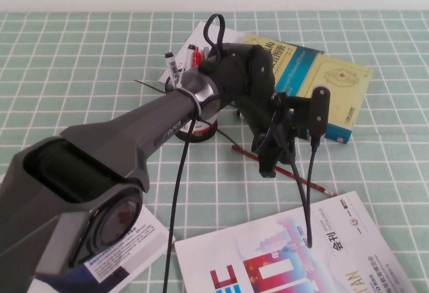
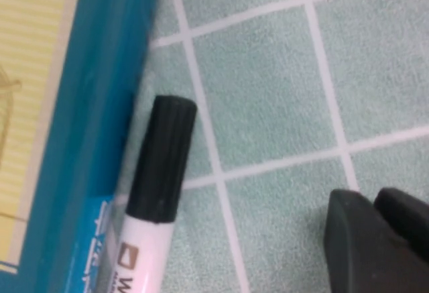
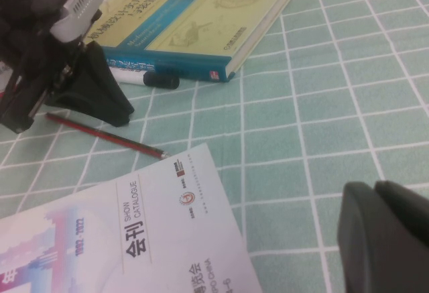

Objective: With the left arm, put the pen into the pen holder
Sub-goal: Pick up the pen on the table

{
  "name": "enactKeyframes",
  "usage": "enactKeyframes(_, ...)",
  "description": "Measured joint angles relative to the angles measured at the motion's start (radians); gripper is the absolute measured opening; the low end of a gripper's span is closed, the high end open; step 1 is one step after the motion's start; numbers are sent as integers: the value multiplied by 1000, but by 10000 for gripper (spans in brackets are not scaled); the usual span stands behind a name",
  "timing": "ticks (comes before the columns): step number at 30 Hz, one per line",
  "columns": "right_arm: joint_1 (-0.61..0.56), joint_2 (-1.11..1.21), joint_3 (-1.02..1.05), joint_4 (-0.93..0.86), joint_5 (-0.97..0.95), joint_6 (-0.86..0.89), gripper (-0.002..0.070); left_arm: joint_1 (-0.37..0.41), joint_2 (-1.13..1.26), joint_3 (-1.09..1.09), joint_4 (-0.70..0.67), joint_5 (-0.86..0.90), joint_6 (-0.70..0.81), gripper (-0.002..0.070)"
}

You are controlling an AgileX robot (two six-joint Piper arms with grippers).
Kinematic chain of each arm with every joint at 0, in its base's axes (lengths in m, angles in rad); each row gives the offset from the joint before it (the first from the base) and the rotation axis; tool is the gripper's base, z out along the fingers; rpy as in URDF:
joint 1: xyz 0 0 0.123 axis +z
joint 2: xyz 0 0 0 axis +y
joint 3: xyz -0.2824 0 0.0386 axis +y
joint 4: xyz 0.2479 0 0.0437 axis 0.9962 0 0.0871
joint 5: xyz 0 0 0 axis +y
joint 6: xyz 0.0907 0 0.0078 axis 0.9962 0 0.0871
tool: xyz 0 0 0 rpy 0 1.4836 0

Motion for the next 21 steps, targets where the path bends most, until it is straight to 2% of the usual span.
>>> enactKeyframes(10,0,0,0,0,0,0,-19,-8,-27,-2,113,102,-107,43)
enactKeyframes(16,0,0,0,0,0,0,-19,-6,-92,-2,120,160,-162,48)
enactKeyframes(21,0,0,0,0,0,0,-19,-6,-112,-2,99,169,-187,126)
